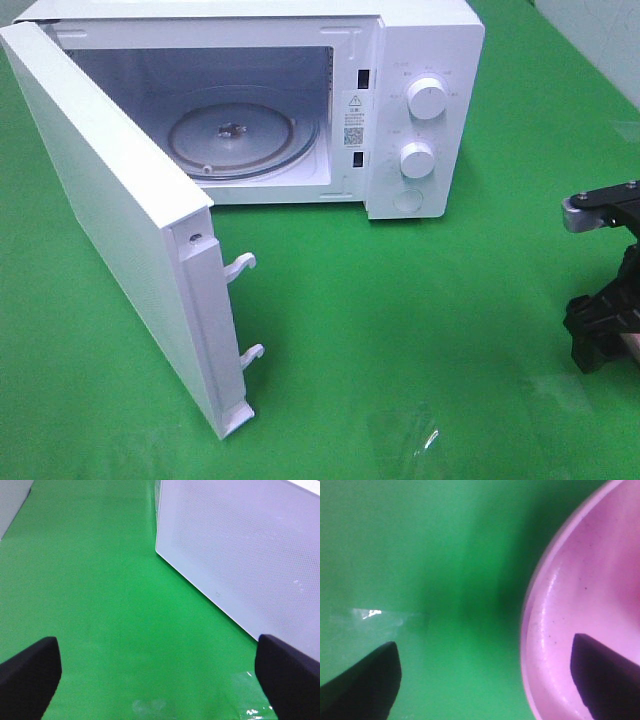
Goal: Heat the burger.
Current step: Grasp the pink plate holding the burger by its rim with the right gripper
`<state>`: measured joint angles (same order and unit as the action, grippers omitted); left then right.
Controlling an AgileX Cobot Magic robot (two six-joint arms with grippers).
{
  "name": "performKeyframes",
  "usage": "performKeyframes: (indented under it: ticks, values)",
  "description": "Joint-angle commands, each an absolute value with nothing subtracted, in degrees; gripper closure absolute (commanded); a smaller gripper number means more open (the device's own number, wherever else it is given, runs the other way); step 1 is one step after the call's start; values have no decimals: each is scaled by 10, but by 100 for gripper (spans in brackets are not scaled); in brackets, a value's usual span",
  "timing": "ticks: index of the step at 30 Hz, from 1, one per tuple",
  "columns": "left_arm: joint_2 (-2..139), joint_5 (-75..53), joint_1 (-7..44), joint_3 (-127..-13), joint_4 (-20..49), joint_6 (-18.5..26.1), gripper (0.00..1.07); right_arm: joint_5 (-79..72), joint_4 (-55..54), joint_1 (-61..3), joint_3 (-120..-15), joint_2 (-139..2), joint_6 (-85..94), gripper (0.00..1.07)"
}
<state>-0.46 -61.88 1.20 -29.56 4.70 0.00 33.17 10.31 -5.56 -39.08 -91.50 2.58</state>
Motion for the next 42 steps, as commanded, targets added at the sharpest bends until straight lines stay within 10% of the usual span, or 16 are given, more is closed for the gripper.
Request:
performKeyframes:
  ticks: [1,32,36,42]
  values:
    - [-12,-610,16,-295,50,0,6,317,113,-54,-387,-931,30,22]
    - [-12,-610,16,-295,50,0,6,223,176,-27,-381,-1011,-18,36]
    - [-12,-610,16,-295,50,0,6,227,176,-27,-381,-1015,-29,47]
    - [-12,-610,16,-295,50,0,6,234,178,-27,-381,-1015,-31,92]
